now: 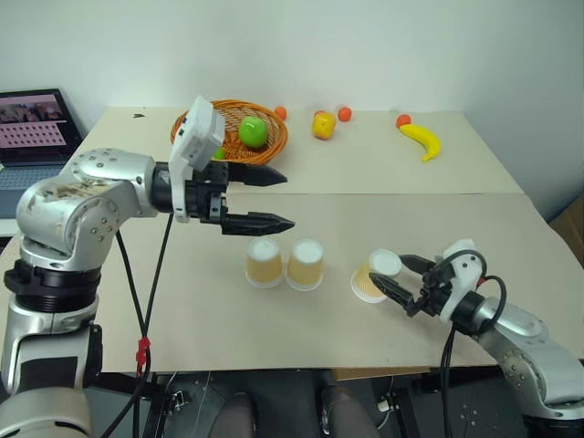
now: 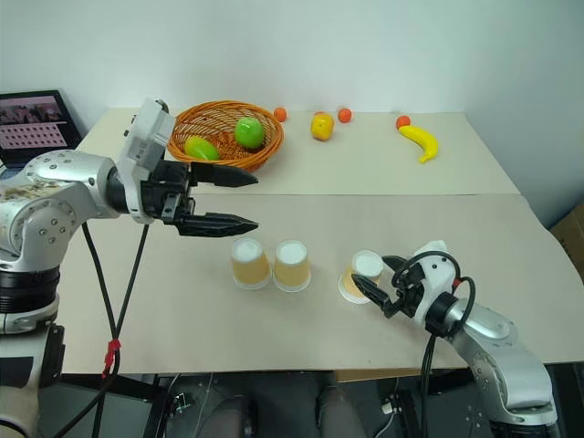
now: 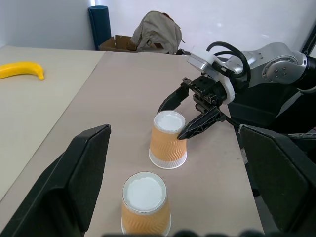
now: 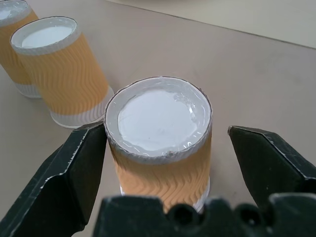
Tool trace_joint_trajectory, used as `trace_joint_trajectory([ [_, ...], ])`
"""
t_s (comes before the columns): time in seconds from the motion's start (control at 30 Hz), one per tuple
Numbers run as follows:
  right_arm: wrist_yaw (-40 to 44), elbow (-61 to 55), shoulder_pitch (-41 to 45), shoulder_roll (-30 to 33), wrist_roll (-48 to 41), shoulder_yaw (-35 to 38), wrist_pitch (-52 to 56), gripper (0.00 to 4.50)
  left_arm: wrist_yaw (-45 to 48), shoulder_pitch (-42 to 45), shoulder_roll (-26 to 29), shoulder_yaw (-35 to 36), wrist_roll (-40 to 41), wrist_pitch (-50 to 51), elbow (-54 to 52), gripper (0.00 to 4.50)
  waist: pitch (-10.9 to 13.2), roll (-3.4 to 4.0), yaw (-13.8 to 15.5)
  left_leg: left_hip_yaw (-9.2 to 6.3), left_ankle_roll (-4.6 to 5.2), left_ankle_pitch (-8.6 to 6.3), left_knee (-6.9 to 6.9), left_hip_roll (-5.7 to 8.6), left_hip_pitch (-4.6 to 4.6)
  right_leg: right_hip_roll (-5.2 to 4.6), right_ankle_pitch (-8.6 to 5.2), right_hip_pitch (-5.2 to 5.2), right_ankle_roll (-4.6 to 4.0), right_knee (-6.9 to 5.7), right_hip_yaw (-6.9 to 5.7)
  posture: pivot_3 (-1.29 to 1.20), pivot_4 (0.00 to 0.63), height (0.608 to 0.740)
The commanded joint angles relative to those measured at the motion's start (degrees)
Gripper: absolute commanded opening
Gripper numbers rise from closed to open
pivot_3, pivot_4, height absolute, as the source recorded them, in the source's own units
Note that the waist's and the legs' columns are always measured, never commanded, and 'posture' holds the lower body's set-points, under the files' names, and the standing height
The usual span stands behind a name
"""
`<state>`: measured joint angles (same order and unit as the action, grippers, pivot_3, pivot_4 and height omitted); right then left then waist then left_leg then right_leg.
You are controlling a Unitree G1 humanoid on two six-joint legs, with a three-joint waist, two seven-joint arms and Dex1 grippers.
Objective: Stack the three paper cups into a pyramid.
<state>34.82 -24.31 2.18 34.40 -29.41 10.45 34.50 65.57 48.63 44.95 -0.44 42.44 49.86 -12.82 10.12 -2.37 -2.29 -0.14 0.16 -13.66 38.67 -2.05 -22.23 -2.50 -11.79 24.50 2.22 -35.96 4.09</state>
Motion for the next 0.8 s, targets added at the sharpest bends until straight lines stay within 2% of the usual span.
trace_joint_trajectory([
  [0.03,0.6,-0.3,2.5,1.0,0.5,0.1,-1.3,4.5,-0.7,-0.1,0.2,2.0,0.7,-1.1,-1.8,4.43,0.0,0.0,0.0,0.0,0.0,0.0,0.0,0.0,0.01,0.01,0.0,0.0,0.0,-0.01,0.0,0.0,0.15,0.737],
  [0.23,0.5,0.6,3.5,0.3,1.6,-1.3,-1.3,4.5,-0.8,-0.9,0.3,1.8,0.3,-1.8,-1.9,4.43,0.0,0.0,0.0,0.0,0.0,0.0,0.0,0.0,0.0,0.0,0.0,0.0,0.0,-0.01,-0.01,0.0,0.15,0.737],
  [0.27,0.6,0.7,3.5,0.3,1.8,-1.5,-1.4,3.98,-0.7,-1.0,0.4,1.7,0.2,-2.1,-1.9,4.5,0.0,0.0,0.0,0.0,0.0,0.0,0.0,0.0,0.0,0.0,0.0,0.0,0.0,0.0,0.0,0.0,0.15,0.737],
  [0.3,0.6,0.7,3.4,0.3,1.8,-1.6,-1.4,3.82,-0.7,-1.1,0.5,1.7,0.2,-2.2,-1.9,4.5,0.0,0.0,0.0,0.0,0.0,0.0,0.0,0.0,0.0,0.0,0.0,0.0,0.0,0.0,0.0,0.0,0.15,0.737],
  [0.4,0.5,0.8,3.4,0.2,1.8,-1.6,-1.4,2.77,-0.7,-1.0,0.5,1.5,0.1,-2.4,-1.8,4.5,0.0,0.0,0.0,0.0,0.0,0.0,0.0,0.0,0.01,0.01,0.0,0.01,0.0,-0.01,0.0,0.0,0.15,0.737],
  [0.43,0.5,0.8,3.4,0.1,1.8,-1.7,-1.3,2.64,-0.7,-0.9,0.5,1.5,0.1,-2.5,-1.8,4.5,0.0,0.0,0.0,-0.01,0.0,0.0,0.0,0.0,0.01,0.01,0.0,0.01,0.0,-0.02,-0.01,0.0,0.15,0.737],
  [0.67,-0.3,-0.8,5.4,1.4,0.9,-0.9,1.4,2.62,-0.6,-0.7,0.2,1.3,-0.1,-2.6,-1.2,4.5,0.0,0.0,-0.1,0.0,0.0,0.0,0.0,0.0,0.01,0.01,0.0,0.01,0.0,-0.01,-0.01,0.0,0.15,0.737],
  [0.8,-2.4,-2.0,13.2,4.1,-2.3,1.2,9.3,2.62,-0.1,-1.0,0.8,1.5,-0.3,-2.6,-1.0,4.5,0.0,0.04,-0.2,0.01,0.0,0.0,0.0,0.0,0.02,0.01,0.0,0.01,0.0,-0.03,0.02,0.0,0.15,0.737],
])
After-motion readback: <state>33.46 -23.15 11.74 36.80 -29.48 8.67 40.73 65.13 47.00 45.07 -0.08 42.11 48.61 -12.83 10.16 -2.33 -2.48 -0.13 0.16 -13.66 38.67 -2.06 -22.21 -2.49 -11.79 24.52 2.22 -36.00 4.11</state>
